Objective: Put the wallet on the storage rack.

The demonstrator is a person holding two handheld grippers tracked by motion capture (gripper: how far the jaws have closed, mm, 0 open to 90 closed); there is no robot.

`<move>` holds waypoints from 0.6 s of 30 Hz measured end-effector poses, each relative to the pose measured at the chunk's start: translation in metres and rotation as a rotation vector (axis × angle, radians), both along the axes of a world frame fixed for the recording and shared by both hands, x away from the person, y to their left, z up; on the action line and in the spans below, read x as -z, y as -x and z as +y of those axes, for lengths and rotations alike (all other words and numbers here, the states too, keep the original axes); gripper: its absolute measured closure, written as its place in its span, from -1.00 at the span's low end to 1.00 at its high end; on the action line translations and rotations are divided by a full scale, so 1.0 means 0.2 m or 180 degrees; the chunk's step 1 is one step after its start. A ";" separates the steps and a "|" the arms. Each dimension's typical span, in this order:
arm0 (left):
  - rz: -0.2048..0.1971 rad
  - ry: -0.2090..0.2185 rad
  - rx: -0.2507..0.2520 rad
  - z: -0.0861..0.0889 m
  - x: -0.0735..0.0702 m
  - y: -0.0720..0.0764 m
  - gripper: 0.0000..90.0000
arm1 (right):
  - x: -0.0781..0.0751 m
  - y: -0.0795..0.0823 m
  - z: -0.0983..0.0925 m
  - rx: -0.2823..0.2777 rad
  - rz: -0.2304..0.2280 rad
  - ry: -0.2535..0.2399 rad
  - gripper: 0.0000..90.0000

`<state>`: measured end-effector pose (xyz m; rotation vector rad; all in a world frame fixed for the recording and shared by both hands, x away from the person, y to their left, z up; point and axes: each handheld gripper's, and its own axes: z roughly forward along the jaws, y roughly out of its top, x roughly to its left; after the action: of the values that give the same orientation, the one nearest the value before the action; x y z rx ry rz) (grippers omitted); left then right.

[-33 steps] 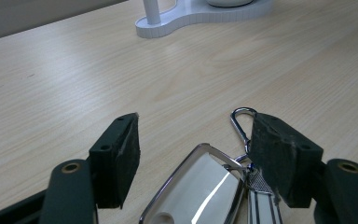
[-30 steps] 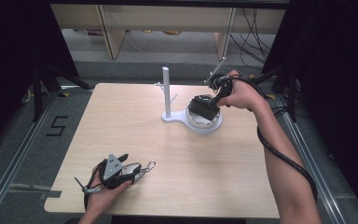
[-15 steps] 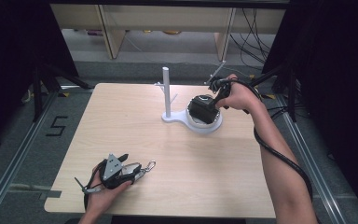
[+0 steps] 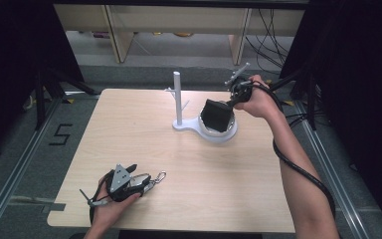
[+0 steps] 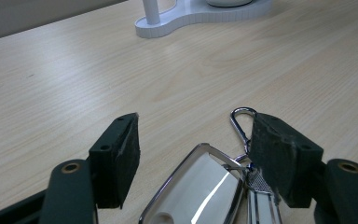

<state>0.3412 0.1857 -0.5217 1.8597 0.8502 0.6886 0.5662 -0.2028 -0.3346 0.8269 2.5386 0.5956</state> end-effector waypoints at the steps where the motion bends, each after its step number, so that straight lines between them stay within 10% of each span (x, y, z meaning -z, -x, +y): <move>1: 0.0004 -0.0003 0.0000 0.00 0.00 0.00 -0.28 | 0.00 0.01 -0.01 0.0000 -0.0020 -0.0006 0.54; 18: 0.0059 -0.0003 0.0005 0.00 0.00 -0.02 -0.28 | 0.18 0.35 -0.17 0.0393 -0.0134 -0.0685 0.08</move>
<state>0.3445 0.1852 -0.5222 1.8701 0.8606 0.6719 0.4956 -0.2375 -0.3702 1.0252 2.3935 0.8465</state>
